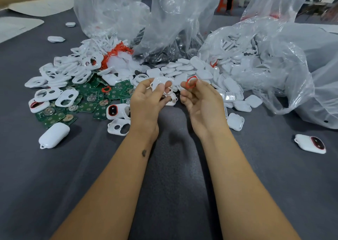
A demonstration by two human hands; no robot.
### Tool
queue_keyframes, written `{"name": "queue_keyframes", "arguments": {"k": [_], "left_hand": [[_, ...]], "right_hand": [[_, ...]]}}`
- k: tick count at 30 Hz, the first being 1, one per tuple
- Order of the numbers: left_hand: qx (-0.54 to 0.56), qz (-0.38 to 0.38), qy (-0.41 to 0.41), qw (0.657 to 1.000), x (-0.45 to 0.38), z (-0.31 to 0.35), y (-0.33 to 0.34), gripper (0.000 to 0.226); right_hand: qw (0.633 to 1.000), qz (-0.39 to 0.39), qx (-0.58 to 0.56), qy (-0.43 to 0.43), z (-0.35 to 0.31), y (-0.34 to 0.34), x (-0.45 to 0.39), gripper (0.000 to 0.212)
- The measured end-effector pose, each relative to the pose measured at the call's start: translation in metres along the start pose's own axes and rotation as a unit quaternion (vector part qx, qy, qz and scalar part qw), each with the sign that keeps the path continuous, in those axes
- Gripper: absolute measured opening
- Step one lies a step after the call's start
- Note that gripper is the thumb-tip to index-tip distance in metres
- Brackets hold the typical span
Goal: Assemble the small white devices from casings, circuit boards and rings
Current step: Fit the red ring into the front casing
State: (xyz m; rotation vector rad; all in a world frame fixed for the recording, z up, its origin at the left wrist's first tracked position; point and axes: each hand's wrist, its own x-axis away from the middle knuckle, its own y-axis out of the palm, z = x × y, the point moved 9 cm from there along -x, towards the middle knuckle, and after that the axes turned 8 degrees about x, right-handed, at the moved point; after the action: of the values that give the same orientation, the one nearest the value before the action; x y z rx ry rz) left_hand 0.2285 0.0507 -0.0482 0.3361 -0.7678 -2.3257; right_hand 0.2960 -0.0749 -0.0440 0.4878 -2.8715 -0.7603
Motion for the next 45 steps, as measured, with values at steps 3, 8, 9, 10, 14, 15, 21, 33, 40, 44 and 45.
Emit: {"name": "queue_keyframes", "arguments": {"k": [3, 8, 9, 10, 14, 15, 21, 33, 40, 44, 45], "left_hand": [[-0.005, 0.0, 0.001, 1.0, -0.001, 0.0, 0.0, 0.024], [0.008, -0.033, -0.021, 0.999, -0.003, -0.005, 0.003, 0.01], [0.007, -0.035, -0.024, 0.999, -0.004, -0.006, 0.003, 0.008], [0.006, -0.034, -0.027, 0.999, -0.005, -0.008, 0.002, 0.005], [0.01, -0.036, -0.049, 0.998, -0.005, -0.011, 0.004, 0.017], [0.012, -0.039, -0.055, 0.998, -0.004, -0.012, 0.005, 0.018], [-0.017, -0.054, -0.056, 0.997, -0.004, -0.012, 0.007, 0.017], [-0.039, -0.077, -0.038, 0.996, -0.006, -0.015, 0.009, 0.015], [-0.043, -0.098, -0.045, 0.993, -0.005, -0.017, 0.011, 0.016], [-0.049, -0.124, -0.045, 0.99, -0.001, -0.015, 0.017, 0.017], [-0.049, -0.129, -0.046, 0.989, 0.0, -0.015, 0.019, 0.018]], "right_hand": [[0.998, -0.027, -0.031, 0.038, 0.004, 0.004, 0.001, 0.027], [0.998, -0.041, 0.002, 0.046, 0.004, 0.003, 0.003, 0.021], [0.998, -0.041, 0.001, 0.047, 0.004, 0.003, 0.004, 0.019], [0.998, -0.037, -0.002, 0.047, 0.004, 0.002, 0.003, 0.017], [0.999, 0.009, 0.031, 0.02, 0.0, -0.005, 0.001, 0.013], [0.998, 0.015, 0.054, 0.003, -0.003, -0.006, 0.0, 0.015], [0.983, 0.006, 0.162, -0.088, -0.018, 0.002, 0.007, 0.022], [0.921, 0.088, 0.336, -0.177, -0.029, -0.002, 0.012, 0.026], [0.884, 0.121, 0.412, -0.186, -0.033, -0.004, 0.012, 0.021], [0.859, 0.128, 0.455, -0.197, -0.033, -0.002, 0.015, 0.014], [0.856, 0.131, 0.461, -0.195, -0.033, -0.003, 0.015, 0.015]]}}
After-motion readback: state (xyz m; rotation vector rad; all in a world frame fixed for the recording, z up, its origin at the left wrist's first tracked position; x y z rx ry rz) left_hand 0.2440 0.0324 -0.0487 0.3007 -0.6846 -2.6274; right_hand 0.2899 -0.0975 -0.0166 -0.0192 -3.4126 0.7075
